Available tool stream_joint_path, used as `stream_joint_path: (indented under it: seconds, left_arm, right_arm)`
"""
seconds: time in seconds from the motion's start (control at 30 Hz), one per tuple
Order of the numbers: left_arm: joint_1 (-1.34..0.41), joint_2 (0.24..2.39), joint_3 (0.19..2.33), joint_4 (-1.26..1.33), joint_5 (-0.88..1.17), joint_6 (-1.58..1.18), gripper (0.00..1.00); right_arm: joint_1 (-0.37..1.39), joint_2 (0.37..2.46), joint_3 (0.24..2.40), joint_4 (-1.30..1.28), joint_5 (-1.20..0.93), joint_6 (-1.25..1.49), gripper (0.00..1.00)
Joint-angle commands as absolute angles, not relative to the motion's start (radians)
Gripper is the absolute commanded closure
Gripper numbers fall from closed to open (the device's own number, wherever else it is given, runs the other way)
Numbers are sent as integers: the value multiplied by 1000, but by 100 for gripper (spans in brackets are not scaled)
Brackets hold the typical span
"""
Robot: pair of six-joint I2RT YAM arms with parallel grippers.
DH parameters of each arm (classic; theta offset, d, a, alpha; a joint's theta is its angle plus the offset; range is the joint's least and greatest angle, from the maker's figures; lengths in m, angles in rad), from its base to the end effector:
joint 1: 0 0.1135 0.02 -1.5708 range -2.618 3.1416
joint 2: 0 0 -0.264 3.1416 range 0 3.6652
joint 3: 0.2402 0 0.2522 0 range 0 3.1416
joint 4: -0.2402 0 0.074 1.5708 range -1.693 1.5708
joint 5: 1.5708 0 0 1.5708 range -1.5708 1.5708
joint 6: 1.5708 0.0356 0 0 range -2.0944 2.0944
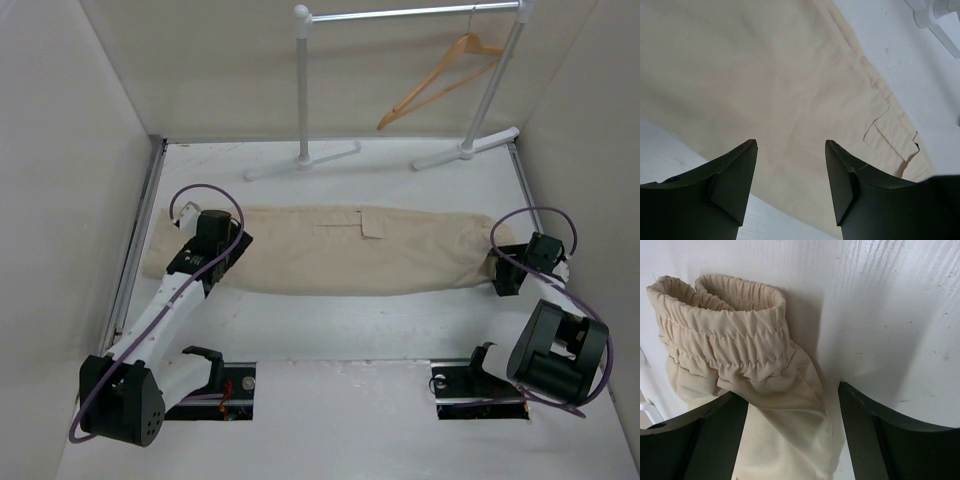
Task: Place the trousers on the hanger
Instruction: Fold the trousers at the center of the board.
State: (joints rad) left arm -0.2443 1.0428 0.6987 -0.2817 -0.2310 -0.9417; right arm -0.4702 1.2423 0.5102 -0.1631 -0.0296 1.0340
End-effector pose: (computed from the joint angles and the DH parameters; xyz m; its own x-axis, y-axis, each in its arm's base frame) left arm 0.2212 -0.0467 0.2517 -0.3792 -0.7166 -0.5853 -0.4269 0.6968 -0.5764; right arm 0.2016 -0.1013 0.1588 0.0193 0.9538 -0.3000 0.8210 0.1561 0.5492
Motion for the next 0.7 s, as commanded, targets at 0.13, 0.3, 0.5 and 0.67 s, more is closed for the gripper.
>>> stream_joint_path:
  seconds: [0.13, 0.3, 0.5, 0.67]
  left_arm:
    - [-177, 991, 707, -298, -186, -942, 47]
    - [-240, 1031, 794, -305, -201, -942, 47]
    - [-378, 1072, 914, -333, -293, -951, 48]
    - [-537, 1123, 1052, -388, -374, -959, 48]
  right_arm:
    - [-417, 1190, 526, -181, 128, 1075, 82]
    - [-410, 1033, 707, -307, 219, 987, 87]
    - [-453, 979, 900, -399, 207, 868, 90]
    - [-456, 911, 971, -449, 189, 847, 91]
